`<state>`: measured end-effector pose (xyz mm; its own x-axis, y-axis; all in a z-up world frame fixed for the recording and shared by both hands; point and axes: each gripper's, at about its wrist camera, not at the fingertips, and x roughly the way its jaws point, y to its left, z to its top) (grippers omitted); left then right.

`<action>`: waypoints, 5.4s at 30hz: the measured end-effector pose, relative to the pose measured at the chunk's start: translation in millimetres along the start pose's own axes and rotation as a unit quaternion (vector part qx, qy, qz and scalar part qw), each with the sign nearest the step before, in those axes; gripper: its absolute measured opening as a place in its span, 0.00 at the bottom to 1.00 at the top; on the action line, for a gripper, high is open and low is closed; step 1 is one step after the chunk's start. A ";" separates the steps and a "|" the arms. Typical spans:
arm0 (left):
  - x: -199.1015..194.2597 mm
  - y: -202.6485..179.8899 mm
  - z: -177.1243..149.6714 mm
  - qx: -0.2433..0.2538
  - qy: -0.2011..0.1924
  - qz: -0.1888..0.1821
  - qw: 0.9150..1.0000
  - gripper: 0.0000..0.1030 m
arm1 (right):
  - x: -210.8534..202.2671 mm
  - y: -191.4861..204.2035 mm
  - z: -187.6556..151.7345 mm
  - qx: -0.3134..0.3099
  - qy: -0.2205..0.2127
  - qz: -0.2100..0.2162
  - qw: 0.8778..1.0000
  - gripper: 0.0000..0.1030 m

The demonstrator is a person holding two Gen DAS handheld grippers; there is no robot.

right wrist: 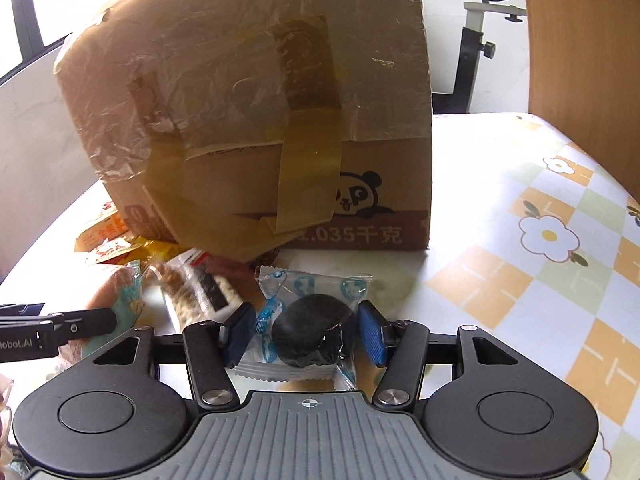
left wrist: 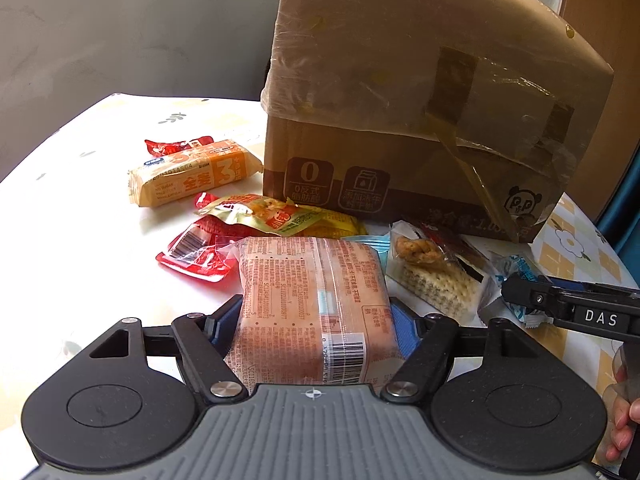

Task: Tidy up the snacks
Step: 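Lift both packs and carry them over the box opening, then open both tools to drop the packs into the box, then lower both tools back to the snacks beside the box, then grasp the small peanut bag with the left tool while the right tool grasps the cracker pack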

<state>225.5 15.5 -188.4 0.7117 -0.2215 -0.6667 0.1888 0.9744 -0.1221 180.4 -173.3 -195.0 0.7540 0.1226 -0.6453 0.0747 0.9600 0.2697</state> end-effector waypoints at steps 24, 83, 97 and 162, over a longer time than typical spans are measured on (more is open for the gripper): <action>-50.8 -0.7 -15.8 -0.016 -0.047 0.027 0.998 0.74 | -33.4 9.5 -18.5 -0.031 -0.015 0.005 0.999 0.48; -42.6 -41.0 225.8 0.058 -0.147 -0.041 0.987 0.74 | -18.4 5.6 275.6 -0.027 -0.111 0.070 0.991 0.45; -51.8 -9.4 237.3 0.074 -0.149 -0.073 0.983 0.80 | -38.5 -24.0 273.4 0.026 -0.130 0.100 0.986 0.65; -7.9 59.1 17.1 -0.058 0.038 -0.038 0.997 0.59 | 29.1 80.6 13.4 -0.209 0.095 0.114 0.967 0.42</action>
<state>242.7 74.2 -177.9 0.6435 -0.2956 -0.7061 0.1573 0.9538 -0.2559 217.1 -95.7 -182.5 0.5840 0.3482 -0.7333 -0.3784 0.9160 0.1336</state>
